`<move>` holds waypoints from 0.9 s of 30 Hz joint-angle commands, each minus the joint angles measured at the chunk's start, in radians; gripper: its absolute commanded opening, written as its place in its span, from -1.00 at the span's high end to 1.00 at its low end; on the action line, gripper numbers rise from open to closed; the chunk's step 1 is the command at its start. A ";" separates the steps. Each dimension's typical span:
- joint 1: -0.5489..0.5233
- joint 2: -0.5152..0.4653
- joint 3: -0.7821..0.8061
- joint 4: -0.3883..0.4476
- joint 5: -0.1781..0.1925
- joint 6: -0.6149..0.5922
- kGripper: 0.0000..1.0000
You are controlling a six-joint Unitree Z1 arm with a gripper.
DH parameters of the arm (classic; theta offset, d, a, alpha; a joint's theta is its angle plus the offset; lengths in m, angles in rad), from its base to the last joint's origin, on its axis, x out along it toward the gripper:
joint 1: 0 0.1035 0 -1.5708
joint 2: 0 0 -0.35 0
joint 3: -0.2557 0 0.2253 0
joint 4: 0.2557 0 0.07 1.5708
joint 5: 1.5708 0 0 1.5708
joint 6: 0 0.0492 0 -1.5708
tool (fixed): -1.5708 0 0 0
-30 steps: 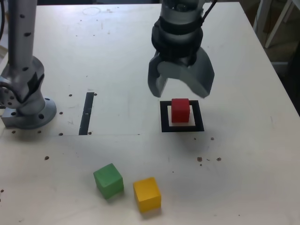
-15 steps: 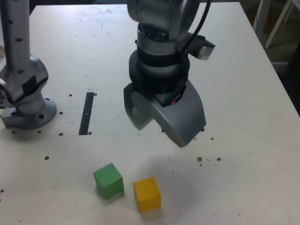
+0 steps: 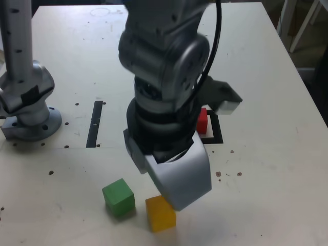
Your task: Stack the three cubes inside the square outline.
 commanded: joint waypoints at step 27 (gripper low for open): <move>-0.013 0.082 0.078 -0.120 -0.014 -0.023 -0.59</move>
